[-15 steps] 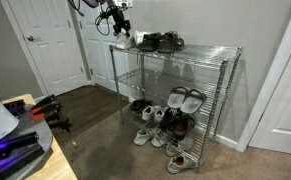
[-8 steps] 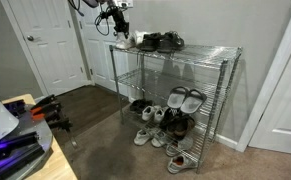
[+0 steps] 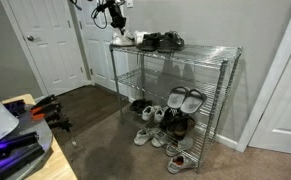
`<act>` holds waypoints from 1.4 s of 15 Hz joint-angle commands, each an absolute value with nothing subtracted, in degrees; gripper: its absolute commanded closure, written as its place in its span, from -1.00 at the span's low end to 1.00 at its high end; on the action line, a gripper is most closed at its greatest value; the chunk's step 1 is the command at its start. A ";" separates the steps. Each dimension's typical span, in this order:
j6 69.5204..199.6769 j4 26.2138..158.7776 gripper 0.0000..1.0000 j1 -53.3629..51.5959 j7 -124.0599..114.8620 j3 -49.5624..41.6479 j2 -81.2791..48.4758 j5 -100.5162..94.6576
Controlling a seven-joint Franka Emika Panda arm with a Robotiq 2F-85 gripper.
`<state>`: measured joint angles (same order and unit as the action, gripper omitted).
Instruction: Move the white shoes on the top rack to the right
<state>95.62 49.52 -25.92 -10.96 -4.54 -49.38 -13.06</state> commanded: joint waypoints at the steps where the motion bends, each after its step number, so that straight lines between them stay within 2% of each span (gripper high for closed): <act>1: 87.95 49.92 0.97 -26.88 -6.54 -5.11 -46.53 -15.60; 21: 120.67 43.47 0.97 -19.55 -26.32 -5.19 -45.92 -12.57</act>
